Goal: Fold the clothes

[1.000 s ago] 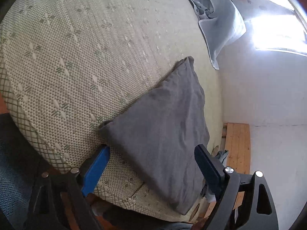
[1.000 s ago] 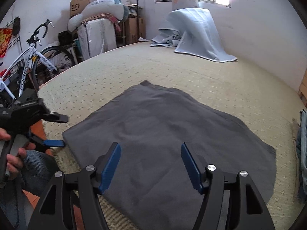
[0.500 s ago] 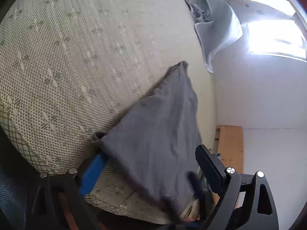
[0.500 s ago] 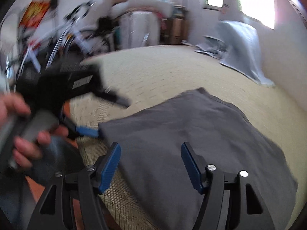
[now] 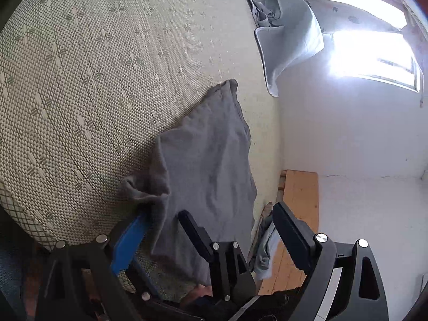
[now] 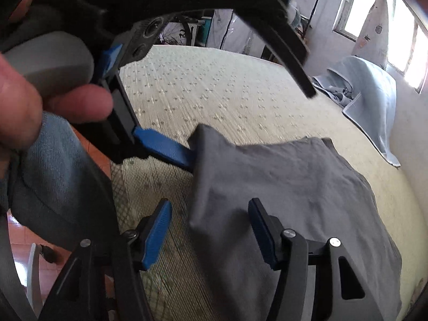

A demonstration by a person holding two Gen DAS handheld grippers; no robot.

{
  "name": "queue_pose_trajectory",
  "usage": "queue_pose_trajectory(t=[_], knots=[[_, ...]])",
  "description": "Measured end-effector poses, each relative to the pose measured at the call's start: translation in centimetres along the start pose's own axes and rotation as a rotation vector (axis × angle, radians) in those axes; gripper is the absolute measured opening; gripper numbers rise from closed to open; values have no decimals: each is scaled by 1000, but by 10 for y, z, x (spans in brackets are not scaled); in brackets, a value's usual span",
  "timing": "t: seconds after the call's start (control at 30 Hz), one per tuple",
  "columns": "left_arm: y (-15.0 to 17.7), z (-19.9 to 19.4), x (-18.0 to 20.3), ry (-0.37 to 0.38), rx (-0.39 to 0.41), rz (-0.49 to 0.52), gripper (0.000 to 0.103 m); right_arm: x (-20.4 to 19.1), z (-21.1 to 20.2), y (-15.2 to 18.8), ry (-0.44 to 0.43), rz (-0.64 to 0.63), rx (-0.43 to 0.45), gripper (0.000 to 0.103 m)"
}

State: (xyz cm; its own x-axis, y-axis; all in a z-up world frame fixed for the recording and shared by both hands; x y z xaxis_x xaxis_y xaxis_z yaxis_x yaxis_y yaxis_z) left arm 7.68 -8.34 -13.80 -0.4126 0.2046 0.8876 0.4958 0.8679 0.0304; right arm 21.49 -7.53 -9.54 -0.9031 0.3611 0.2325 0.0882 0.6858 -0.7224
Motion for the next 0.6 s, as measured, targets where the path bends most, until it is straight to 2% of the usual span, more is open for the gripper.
queue_pose_trajectory(t=[0.1,0.13,0.17,0.2,0.27,0.43,0.57,0.6], knots=[[-2,-2,-2,3,-2,-8,94,-2,9,-5,13,-15,-7,57],[-2,-3,-3,2,-2,-10,94,-2,11,-6,14,-19,-10,46],[-3,-4,-3,2,-2,-12,94,0,13,-6,21,-19,-13,27],[-3,-5,-4,1,-1,-14,94,1,15,-6,28,-19,-17,19],[-5,-7,-8,-9,7,-24,94,4,17,-7,31,-13,-16,12],[-4,-8,-17,-41,-3,-35,94,8,11,-14,36,0,15,9],[-4,8,-19,-64,-4,-29,94,10,8,-17,36,5,30,8],[-5,9,-19,-60,-3,-31,91,10,8,-17,36,6,32,8]])
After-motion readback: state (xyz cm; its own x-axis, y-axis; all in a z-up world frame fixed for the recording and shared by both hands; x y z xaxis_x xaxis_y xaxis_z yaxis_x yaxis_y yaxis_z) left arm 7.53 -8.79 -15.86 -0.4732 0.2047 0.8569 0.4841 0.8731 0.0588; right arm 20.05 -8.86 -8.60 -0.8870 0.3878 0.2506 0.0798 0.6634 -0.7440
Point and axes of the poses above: each gripper's, at about its wrist camera, not at the fingertips, and z roughly the way its jaws point, x to its right, y to its underside, the point moved 6 cm from there along z, roughly the way its jaws point, and after that the axes turned 5 degrees about x, right-handed, at the moved point
